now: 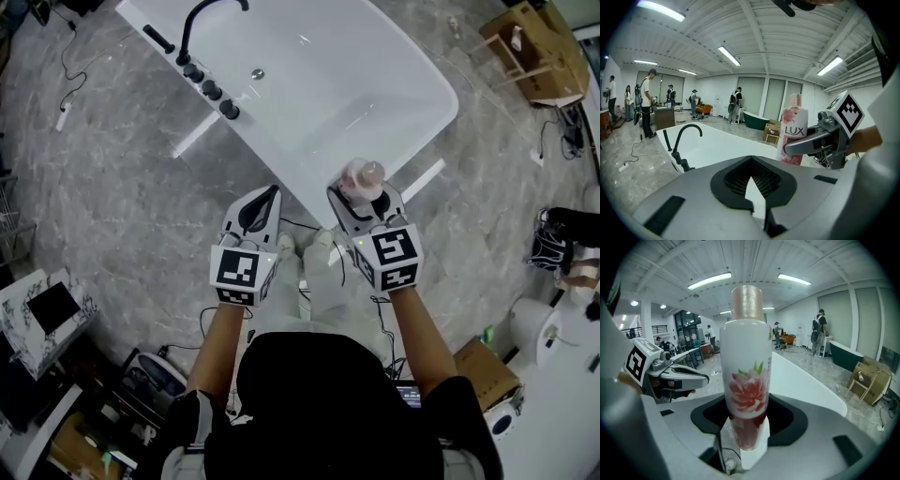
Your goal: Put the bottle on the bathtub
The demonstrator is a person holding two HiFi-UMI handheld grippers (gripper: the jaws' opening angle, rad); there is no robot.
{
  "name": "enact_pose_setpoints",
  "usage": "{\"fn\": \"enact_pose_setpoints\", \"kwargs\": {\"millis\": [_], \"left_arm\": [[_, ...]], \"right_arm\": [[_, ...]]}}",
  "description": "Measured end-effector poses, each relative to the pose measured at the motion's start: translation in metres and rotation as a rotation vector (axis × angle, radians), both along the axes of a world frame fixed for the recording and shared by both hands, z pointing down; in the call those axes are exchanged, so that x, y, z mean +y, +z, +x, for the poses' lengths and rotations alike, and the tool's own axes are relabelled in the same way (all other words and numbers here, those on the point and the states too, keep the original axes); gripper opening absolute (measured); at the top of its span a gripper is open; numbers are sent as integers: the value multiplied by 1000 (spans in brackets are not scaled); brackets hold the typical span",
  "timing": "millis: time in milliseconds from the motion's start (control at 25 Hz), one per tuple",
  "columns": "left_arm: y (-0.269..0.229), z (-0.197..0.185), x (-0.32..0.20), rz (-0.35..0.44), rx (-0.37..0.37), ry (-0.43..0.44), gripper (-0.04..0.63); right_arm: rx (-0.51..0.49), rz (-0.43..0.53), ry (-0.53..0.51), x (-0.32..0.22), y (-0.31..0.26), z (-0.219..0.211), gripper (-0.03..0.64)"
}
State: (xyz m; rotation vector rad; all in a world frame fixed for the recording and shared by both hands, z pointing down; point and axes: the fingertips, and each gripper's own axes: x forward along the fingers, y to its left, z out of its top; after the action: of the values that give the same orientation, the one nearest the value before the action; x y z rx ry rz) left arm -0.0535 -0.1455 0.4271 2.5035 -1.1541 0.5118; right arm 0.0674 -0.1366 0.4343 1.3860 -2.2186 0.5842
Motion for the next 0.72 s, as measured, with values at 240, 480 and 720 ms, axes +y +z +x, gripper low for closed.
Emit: {"fn": "enact_pose_setpoints", "kwargs": {"millis": [240,480,720], "left_arm": [[35,2,5,-43,-17,-8,12],[77,-7,13,-75,-48,3,12],[121,-17,26,-147,-49,-19,12]], "right_arm": [[-2,-50,-25,8,44,-4,245],[10,-94,-55,16,94,-13,245],[27,-130,-74,21,141,-21,245]]}}
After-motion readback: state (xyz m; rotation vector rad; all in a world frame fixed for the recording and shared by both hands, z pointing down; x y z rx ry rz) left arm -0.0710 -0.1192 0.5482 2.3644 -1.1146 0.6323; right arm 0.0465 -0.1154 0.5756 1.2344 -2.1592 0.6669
